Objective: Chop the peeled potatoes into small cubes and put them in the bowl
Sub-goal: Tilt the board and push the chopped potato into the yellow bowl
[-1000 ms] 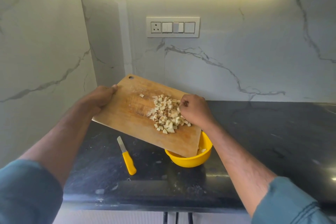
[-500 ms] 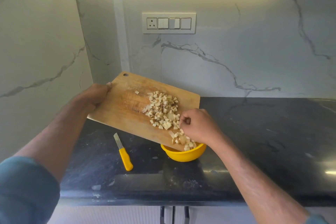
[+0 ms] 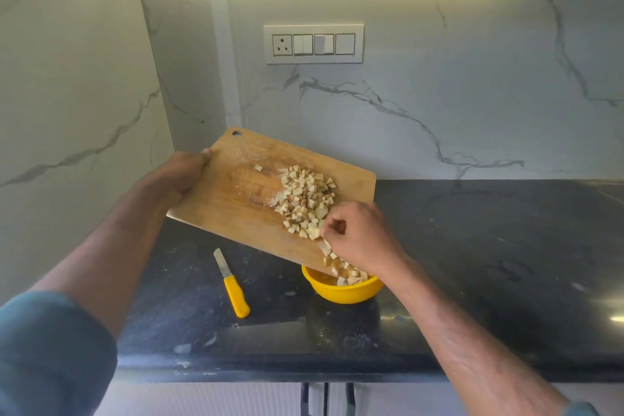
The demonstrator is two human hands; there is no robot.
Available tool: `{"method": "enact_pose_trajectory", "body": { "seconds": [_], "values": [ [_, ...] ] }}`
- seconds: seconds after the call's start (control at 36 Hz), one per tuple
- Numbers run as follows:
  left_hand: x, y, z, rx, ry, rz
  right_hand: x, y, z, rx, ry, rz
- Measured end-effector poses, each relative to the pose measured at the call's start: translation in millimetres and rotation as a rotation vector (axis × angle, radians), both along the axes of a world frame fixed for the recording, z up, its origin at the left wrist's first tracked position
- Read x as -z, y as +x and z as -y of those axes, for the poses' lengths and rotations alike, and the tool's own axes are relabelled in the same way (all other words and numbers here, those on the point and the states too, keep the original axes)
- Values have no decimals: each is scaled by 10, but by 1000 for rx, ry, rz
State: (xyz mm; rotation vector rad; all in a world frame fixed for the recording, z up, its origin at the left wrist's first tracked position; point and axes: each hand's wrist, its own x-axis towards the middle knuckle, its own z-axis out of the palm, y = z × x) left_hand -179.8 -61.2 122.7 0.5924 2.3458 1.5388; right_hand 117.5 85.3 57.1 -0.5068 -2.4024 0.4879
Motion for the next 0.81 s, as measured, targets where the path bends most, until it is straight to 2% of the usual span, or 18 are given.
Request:
{"method": "enact_pose_trajectory", "body": {
  "seconds": [0.14,0.33,0.44,0.64,0.81],
  "values": [
    [21,17,6,-5,8,-18,-40,-38,17,72,22,-76],
    [-10,23,1,-4,1,-12,-31,-72,78,67,82,22],
    [-8,18,12,8,9,-12,-13,-71,123,-1,122,-16],
    [4,46,-16,17,7,-5,-2,-253,309,-64,390,-2],
    [-13,4,-6,16,0,-18,-15,-143,198,-5,261,38]
  ]
}}
